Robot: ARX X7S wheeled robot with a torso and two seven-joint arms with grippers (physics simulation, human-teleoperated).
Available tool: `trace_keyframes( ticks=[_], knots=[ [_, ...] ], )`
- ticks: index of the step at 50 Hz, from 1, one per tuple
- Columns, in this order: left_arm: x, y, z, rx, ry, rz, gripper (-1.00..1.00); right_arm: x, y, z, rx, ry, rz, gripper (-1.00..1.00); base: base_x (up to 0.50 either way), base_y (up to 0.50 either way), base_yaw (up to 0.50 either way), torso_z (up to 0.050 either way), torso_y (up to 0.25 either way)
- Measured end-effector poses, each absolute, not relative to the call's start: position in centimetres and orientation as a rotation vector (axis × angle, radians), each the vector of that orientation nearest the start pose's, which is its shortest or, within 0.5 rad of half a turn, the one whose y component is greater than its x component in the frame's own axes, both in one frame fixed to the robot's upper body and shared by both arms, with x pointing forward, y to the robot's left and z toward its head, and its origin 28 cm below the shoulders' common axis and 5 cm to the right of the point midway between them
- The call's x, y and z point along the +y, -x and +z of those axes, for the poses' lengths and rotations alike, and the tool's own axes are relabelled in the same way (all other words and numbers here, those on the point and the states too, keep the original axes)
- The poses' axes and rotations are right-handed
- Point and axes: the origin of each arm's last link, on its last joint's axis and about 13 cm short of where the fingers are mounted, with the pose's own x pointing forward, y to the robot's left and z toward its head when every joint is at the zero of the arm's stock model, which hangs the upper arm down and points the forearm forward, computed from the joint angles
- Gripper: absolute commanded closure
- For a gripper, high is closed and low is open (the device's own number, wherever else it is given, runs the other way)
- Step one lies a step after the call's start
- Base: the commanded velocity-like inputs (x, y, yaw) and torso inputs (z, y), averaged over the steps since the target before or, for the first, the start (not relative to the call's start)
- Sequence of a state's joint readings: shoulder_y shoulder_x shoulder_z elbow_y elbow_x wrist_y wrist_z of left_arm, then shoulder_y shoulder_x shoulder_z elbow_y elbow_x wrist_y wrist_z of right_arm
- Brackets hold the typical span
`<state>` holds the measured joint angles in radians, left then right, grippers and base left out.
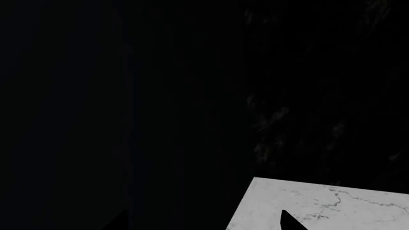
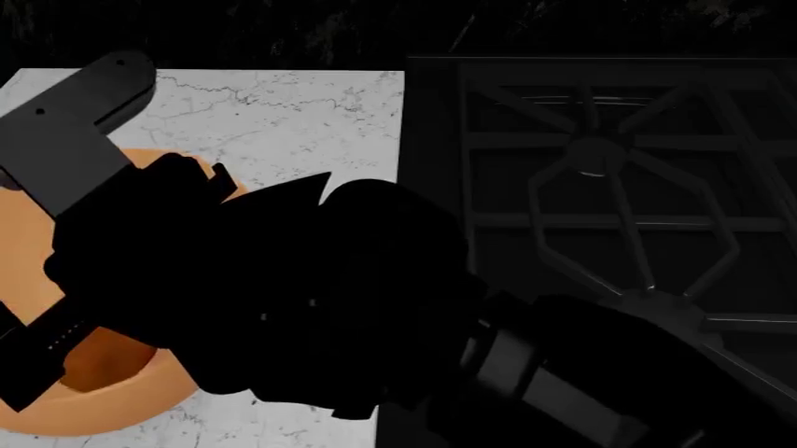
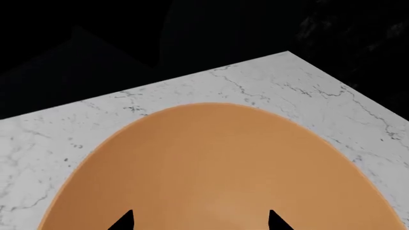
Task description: Pick the mango from the pan and place it in the bowl.
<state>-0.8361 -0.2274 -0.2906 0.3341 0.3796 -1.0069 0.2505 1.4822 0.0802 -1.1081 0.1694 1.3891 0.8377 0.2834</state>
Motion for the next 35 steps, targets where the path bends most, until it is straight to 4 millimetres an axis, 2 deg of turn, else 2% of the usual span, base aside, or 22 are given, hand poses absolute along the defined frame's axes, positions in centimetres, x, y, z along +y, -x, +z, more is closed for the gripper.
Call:
trace_keyframes(
  ticks=[18, 25, 35],
  knots=[
    [33.6, -27.6, 24.7, -0.128, -0.150, 0.457, -1.00, 5.3, -29.4, 28.0, 0.273, 0.282, 0.978, -1.00, 0.00, 0.00, 0.00, 0.000, 0.000],
    [33.5, -27.4, 24.8, -0.131, -0.151, 0.456, -1.00, 4.6, -28.8, 29.4, 0.211, 0.265, 0.975, -1.00, 0.00, 0.00, 0.00, 0.000, 0.000],
    [33.4, -27.0, 25.2, -0.139, -0.154, 0.455, -1.00, 2.9, -27.7, 32.7, 0.089, 0.214, 0.950, -1.00, 0.00, 0.00, 0.00, 0.000, 0.001]
  ],
)
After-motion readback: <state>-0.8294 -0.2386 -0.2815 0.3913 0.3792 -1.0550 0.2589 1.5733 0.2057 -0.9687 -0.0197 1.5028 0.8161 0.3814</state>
